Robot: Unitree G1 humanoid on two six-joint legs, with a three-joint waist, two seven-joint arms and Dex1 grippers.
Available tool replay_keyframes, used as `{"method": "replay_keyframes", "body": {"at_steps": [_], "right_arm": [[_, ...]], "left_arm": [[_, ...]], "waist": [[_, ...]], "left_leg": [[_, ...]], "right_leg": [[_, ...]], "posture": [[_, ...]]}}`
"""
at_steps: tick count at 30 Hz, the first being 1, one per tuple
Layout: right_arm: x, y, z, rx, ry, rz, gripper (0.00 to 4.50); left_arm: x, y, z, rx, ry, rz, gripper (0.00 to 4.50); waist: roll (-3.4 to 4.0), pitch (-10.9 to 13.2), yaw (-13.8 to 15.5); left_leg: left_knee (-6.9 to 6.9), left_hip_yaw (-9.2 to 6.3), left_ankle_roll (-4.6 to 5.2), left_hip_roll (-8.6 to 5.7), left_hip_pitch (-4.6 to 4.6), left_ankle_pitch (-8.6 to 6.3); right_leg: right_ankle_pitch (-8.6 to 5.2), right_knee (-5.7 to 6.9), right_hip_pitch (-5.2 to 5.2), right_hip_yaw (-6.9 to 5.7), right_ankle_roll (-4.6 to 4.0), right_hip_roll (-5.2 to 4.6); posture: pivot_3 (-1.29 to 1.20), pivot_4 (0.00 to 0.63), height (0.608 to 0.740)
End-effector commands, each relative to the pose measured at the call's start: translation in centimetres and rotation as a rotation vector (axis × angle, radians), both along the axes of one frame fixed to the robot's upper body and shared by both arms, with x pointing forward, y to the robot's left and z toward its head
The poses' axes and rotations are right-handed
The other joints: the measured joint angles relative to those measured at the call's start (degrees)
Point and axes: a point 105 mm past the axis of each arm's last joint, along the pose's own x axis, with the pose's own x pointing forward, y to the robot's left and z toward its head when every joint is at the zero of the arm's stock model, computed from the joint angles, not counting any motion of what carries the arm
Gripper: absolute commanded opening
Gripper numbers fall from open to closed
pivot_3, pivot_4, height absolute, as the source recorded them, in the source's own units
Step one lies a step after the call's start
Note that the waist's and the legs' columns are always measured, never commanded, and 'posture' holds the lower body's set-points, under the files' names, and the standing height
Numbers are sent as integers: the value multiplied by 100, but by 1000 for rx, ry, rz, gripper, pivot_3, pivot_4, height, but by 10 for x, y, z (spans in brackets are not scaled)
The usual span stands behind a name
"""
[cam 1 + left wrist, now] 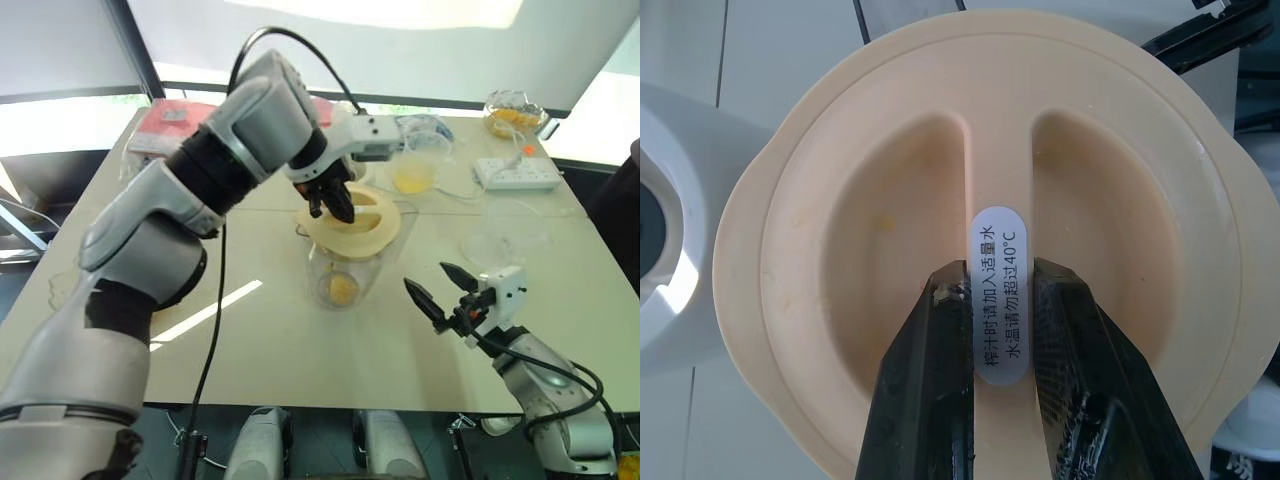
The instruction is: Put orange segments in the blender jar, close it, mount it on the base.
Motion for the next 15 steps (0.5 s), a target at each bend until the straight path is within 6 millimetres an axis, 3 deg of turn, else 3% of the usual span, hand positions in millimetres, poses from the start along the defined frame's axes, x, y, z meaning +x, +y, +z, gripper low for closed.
{"method": "replay_keyframes", "body": {"at_steps": [1, 15], "right_arm": [[4, -2, 7, -7, -37, 0, 4341], [45, 8, -15, -103, -86, 39, 4341]], "left_arm": [[-8, 0, 1, -6, -5, -18, 243], [-19, 15, -43, 4, -17, -72, 243]], "waist": [[0, 0, -1], [27, -26, -20]], "left_leg": [[0, 0, 0, 0, 0, 0], [-1, 10, -7, 0, 94, 4]], "right_leg": [[2, 0, 0, 0, 3, -1], [-10, 16, 78, 15, -22, -1]], "posture": [[0, 150, 740], [0, 150, 740]]}}
